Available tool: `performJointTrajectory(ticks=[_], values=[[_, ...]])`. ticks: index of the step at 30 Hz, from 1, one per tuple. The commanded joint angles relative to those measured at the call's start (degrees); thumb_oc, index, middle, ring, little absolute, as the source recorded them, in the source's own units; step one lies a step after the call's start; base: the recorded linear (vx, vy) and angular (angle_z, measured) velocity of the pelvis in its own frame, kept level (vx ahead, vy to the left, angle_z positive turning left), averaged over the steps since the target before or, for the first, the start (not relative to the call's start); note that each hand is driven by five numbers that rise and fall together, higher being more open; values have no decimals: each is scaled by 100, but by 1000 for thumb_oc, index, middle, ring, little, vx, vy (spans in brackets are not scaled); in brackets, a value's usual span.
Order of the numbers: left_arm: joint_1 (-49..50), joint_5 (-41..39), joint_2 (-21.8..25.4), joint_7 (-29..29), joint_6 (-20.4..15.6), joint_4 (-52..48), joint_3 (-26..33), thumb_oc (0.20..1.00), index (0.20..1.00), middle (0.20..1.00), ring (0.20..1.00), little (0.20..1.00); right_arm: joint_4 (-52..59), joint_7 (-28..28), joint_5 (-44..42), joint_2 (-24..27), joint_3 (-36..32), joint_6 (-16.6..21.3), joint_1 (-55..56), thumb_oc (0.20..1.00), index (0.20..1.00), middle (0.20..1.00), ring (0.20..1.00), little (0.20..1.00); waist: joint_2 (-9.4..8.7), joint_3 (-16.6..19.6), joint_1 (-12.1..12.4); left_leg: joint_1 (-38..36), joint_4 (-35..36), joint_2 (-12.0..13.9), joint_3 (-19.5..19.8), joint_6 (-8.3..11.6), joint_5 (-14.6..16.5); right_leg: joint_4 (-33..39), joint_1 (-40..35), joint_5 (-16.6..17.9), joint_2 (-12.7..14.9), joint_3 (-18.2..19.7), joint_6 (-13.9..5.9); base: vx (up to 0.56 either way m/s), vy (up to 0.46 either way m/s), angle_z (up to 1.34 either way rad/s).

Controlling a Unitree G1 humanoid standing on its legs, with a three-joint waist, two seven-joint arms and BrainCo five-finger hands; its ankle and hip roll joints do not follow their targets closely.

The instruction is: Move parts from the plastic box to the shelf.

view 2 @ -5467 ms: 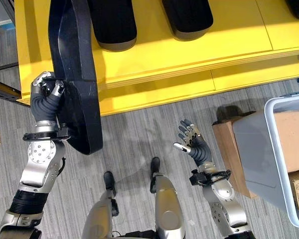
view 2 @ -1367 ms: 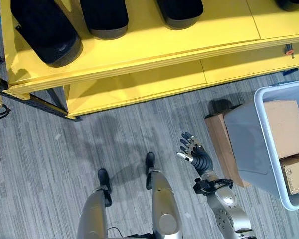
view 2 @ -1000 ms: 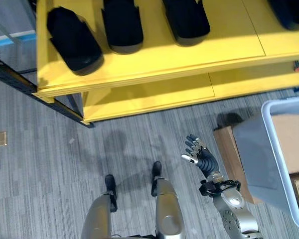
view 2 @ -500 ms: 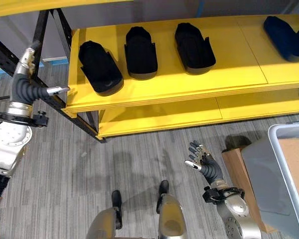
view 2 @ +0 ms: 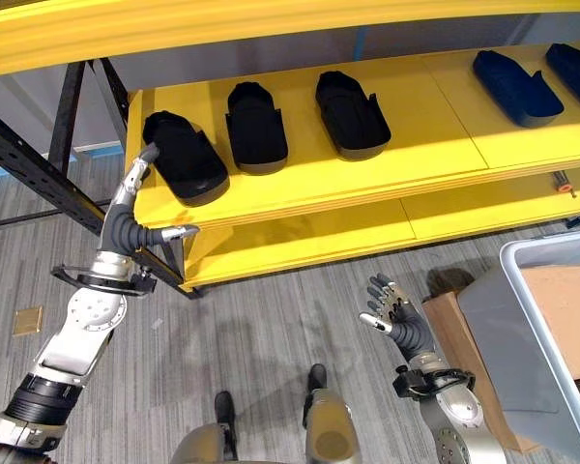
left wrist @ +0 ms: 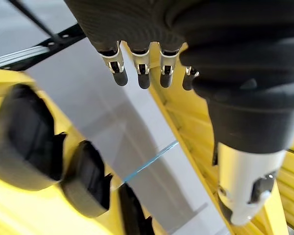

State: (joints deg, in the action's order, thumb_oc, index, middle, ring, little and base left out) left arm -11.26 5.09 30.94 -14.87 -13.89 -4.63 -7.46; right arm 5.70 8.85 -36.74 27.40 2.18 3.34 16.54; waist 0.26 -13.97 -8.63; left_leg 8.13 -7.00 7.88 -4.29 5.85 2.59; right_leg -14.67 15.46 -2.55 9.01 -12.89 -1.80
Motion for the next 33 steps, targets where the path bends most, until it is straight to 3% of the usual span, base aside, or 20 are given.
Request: performJointTrajectory(ticks=[1,10,23,33], values=[[-330,-41,79,-73,-149,21,45,1000,1000,1000,1000,1000,568,-27,122,7,-163,308,87,1000,1000,1000,1000,1000,-126,166,-50,-273,-455,375,91,103,583,267,-116,385,633,268,-825,0,0,0],[-977,57,-72,-361,39,889,-279,1000,1000,1000,1000,1000,551,-170,65,48,-144,308,4,1000,1000,1000,1000,1000,-148,41,-182,-29,-607,366,60,103,569,109,226,385,608,383,-792,-5,0,-7],[-2278,-778,-514,-467,98,2078,-1091,1000,1000,1000,1000,1000,515,-266,-36,148,92,354,-140,1000,1000,1000,1000,1000,-174,-181,-463,126,-665,417,-58,114,562,-125,714,328,509,587,-754,17,-5,-10],[-2599,-1033,-602,-540,100,2419,-1207,1000,1000,1000,1000,1000,463,-333,-41,121,179,411,-221,1000,1000,1000,1000,1000,-225,-259,-572,186,-697,435,-137,103,575,-224,924,319,469,701,-749,11,1,-5]])
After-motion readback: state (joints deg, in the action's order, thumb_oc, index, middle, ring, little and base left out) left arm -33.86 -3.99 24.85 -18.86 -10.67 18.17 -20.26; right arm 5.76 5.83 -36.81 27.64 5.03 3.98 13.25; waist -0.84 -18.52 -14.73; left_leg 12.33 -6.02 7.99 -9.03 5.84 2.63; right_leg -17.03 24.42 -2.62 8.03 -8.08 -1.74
